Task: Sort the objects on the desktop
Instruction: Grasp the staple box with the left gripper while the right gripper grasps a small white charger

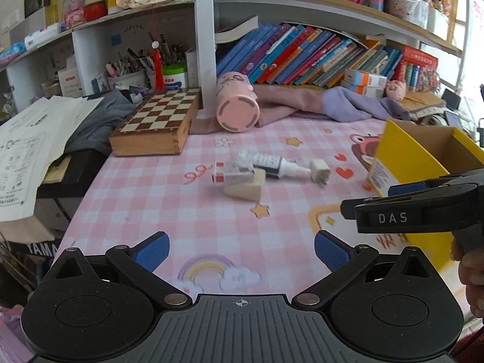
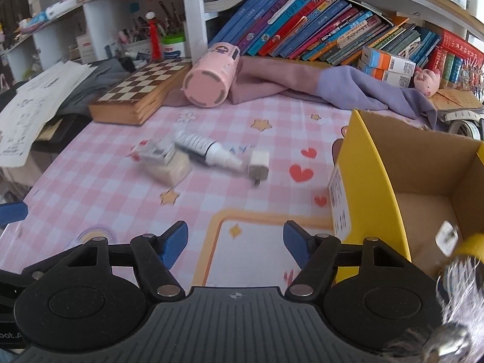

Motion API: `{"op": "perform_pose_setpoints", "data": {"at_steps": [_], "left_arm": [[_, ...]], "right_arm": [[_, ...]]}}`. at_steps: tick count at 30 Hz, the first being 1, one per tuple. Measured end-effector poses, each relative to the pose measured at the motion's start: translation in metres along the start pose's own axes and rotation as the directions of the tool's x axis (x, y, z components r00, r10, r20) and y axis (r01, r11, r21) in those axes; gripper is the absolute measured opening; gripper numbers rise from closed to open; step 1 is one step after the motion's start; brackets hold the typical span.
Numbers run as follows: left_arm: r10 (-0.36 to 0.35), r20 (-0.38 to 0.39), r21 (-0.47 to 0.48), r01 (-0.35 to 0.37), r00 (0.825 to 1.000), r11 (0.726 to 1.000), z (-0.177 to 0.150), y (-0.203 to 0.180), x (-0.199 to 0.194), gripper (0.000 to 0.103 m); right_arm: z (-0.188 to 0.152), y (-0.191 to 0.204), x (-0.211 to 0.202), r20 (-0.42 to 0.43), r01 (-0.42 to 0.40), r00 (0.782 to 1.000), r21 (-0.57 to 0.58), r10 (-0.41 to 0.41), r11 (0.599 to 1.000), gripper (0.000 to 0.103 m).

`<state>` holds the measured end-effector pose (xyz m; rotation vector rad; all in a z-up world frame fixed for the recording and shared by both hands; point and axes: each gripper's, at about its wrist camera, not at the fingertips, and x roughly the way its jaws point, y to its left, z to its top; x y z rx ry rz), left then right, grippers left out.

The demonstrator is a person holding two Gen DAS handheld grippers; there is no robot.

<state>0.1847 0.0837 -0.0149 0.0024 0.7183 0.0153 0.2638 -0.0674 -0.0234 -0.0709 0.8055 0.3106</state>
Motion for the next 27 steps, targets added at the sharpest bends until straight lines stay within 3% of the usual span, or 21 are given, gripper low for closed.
{"op": "perform_pose_setpoints", "data": {"at_steps": [11, 18, 27], "left_arm": [[0.024, 0.016, 0.007, -0.024, 1.0, 1.0, 0.039, 0.007, 0.069, 0.101], [0.041, -0.011, 0.005, -0.041, 0.999, 0.999, 0.051, 0.007, 0.108, 0.097], [0.055, -0.047, -0.017, -0.056, 0.997, 0.998, 0.055, 0.009, 0.133, 0.081]], "right_arm": [[0.055, -0.018, 0.066, -0.049, 0.028, 0.999, 0.107, -0.023, 0.994, 0.049], [0.067, -0.023, 0.104, -0.096, 0.055, 0.994, 0.113, -0.044, 0.992, 0.038], [0.066, -0.027, 0.127, -0.131, 0.061, 0.99, 0.111, -0.047, 0.992, 0.03]]}}
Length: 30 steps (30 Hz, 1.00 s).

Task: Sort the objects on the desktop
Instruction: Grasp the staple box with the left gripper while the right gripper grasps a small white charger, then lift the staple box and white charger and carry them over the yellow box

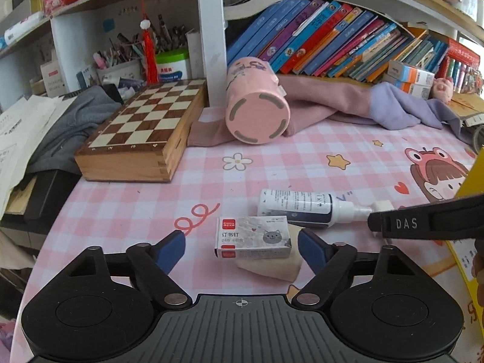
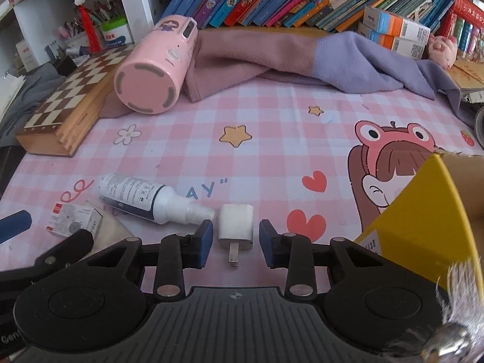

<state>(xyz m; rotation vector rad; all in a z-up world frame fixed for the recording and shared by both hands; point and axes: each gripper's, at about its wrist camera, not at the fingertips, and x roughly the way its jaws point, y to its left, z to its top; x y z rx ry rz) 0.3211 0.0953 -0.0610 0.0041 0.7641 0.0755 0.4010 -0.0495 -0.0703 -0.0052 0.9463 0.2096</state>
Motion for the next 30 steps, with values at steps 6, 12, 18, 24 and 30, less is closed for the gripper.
{"op": "perform_pose_setpoints", "data": {"at_steps": [6, 12, 18, 24, 30], "left_arm": [[-0.005, -0.021, -0.015, 0.005, 1.0, 1.0, 0.001, 0.0, 0.012, 0.075], [-0.043, -0.019, -0.02, 0.043, 0.999, 0.999, 0.002, -0.003, 0.016, 0.054], [-0.062, 0.002, -0.029, 0.062, 0.998, 0.998, 0.002, -0.003, 0.004, 0.053], [-0.082, 0.035, -0.013, 0.083, 0.996, 0.996, 0.001, -0.006, -0.017, 0.053], [-0.1, 0.066, -0.016, 0.101, 0.993, 0.995, -0.006, -0.004, -0.047, 0.053]], "right_arm": [[0.0, 0.0, 0.01, -0.014, 0.001, 1.0, 0.004, -0.001, 1.0, 0.03], [0.001, -0.001, 0.012, -0.002, 0.002, 1.0, -0.003, -0.002, 1.0, 0.025], [0.0, 0.0, 0.001, 0.019, -0.004, 1.0, -0.003, 0.004, 1.0, 0.024], [-0.004, 0.001, -0.02, 0.05, -0.027, 0.998, 0.001, 0.027, 1.0, 0.024], [-0.014, 0.006, -0.045, 0.073, -0.058, 0.996, -0.015, 0.059, 0.998, 0.024]]}}
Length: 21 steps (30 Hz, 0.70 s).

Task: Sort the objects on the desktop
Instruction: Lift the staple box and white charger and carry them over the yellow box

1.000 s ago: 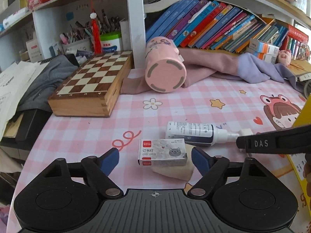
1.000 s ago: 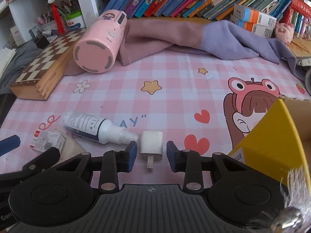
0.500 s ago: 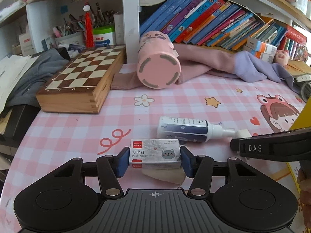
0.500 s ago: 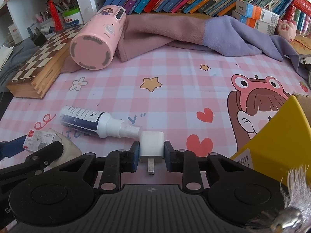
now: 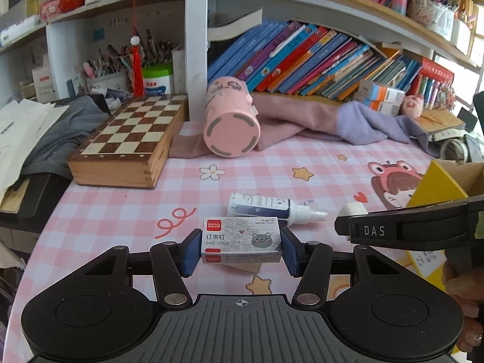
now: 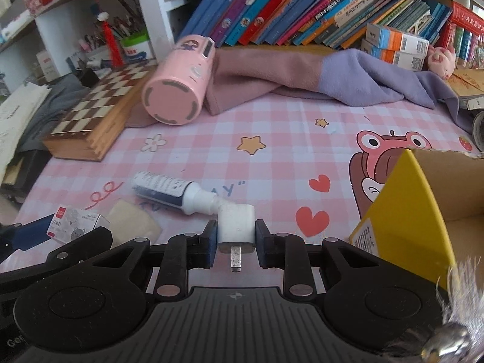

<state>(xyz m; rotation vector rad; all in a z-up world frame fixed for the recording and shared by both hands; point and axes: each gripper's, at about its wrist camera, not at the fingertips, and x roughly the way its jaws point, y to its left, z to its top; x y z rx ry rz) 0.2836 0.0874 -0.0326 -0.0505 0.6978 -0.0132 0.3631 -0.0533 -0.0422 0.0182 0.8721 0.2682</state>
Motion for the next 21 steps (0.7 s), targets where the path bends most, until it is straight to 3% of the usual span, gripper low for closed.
{"op": "perform_pose_setpoints", "data": {"at_steps": [14, 21], "left_arm": [[-0.034, 0.059, -0.022, 0.035, 0.998, 0.999, -0.02, -0.004, -0.075, 0.053], [-0.058, 0.08, -0.023, 0.06, 0.995, 0.998, -0.035, -0.006, -0.119, 0.053]], "right_arm": [[-0.029, 0.007, -0.075, 0.081, -0.044, 0.996, -0.045, 0.047, 0.998, 0.024], [-0.052, 0.01, -0.125, 0.127, -0.079, 0.987, -0.138, 0.097, 0.987, 0.024]]}}
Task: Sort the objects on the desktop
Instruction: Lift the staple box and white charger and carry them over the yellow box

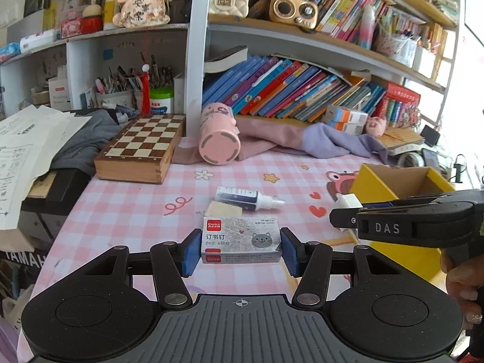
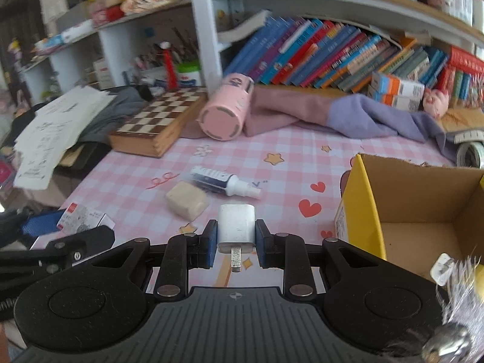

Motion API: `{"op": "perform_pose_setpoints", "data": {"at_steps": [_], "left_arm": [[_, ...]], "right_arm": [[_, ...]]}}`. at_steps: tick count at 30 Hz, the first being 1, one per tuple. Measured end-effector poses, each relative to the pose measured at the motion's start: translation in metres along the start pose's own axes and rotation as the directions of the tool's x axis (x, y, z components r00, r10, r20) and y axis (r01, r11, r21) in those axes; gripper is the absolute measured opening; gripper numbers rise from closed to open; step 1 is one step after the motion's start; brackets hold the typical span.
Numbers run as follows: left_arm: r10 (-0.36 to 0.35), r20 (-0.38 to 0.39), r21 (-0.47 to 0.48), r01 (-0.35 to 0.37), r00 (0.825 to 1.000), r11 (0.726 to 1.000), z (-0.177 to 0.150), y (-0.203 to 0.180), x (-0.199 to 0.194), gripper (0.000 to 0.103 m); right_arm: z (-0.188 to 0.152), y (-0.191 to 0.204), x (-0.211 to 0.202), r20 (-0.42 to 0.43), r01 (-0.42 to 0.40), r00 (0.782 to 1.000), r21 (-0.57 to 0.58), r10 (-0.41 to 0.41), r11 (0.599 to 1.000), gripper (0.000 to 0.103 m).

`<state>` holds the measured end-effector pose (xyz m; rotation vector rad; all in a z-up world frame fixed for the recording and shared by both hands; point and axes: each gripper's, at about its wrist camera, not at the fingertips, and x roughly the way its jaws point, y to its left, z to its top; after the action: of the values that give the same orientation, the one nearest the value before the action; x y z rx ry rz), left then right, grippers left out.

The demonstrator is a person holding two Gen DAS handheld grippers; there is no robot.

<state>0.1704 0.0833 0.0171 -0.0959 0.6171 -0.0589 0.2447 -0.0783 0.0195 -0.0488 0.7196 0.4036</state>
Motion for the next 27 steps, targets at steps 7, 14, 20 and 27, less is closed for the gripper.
{"op": "perform_pose_setpoints", "data": {"at_steps": [7, 14, 20, 27], "left_arm": [[-0.02, 0.011, -0.019, 0.02, 1.0, 1.0, -0.015, -0.004, -0.044, 0.053], [-0.042, -0.01, -0.035, 0.042, 0.999, 0.998, -0.038, -0.012, -0.076, 0.053], [-0.059, 0.006, -0.024, 0.059, 0.998, 0.998, -0.051, -0.024, -0.101, 0.053], [-0.102, -0.014, 0.008, 0.102, 0.995, 0.995, -0.067, -0.046, -0.117, 0.053]], "right_arm": [[-0.027, 0.01, -0.043, 0.005, -0.024, 1.0, -0.02, 0.024, 1.0, 0.024], [-0.057, 0.021, -0.078, -0.01, -0.051, 0.999, -0.019, 0.05, 0.999, 0.024], [-0.076, 0.027, -0.106, 0.008, -0.057, 0.998, -0.025, 0.057, 0.998, 0.024], [-0.108, 0.017, -0.136, 0.003, -0.012, 1.0, 0.028, 0.012, 1.0, 0.024]]}}
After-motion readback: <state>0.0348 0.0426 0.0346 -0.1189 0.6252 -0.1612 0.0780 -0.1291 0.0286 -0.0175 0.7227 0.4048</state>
